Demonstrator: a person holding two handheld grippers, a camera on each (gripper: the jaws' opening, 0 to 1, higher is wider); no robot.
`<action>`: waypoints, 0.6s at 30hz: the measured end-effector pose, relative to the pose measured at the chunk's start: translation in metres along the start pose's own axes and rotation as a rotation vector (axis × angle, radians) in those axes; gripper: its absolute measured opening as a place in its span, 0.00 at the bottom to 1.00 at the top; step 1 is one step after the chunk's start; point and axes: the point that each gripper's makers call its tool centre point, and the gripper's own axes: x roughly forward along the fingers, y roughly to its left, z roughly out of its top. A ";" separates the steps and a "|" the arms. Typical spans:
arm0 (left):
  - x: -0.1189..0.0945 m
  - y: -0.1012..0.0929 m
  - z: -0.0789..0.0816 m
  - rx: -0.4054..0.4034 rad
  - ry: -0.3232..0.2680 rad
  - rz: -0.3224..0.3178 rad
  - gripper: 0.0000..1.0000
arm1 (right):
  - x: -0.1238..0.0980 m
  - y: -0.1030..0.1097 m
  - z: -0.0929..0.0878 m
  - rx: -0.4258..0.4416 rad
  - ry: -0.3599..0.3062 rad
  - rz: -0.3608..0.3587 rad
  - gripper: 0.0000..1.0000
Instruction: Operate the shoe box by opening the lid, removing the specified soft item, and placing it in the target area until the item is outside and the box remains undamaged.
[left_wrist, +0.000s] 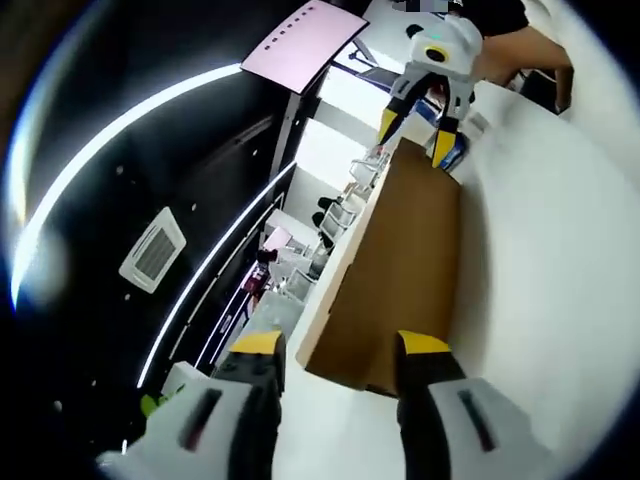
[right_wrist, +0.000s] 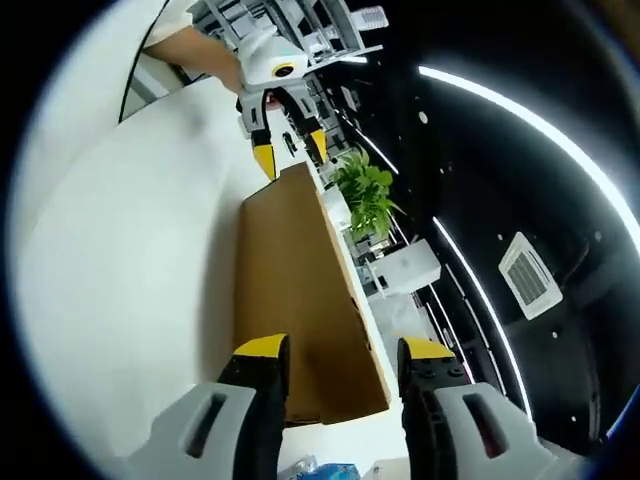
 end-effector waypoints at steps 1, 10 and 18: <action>0.001 -0.001 -0.001 0.010 0.007 -0.001 0.46 | 0.000 0.000 -0.002 -0.006 0.006 0.002 0.43; 0.002 -0.001 -0.004 0.035 0.034 0.008 0.48 | -0.002 0.001 -0.011 -0.075 0.058 -0.002 0.39; 0.003 -0.001 -0.007 0.038 0.055 0.019 0.45 | -0.004 0.001 -0.014 -0.098 0.083 -0.004 0.33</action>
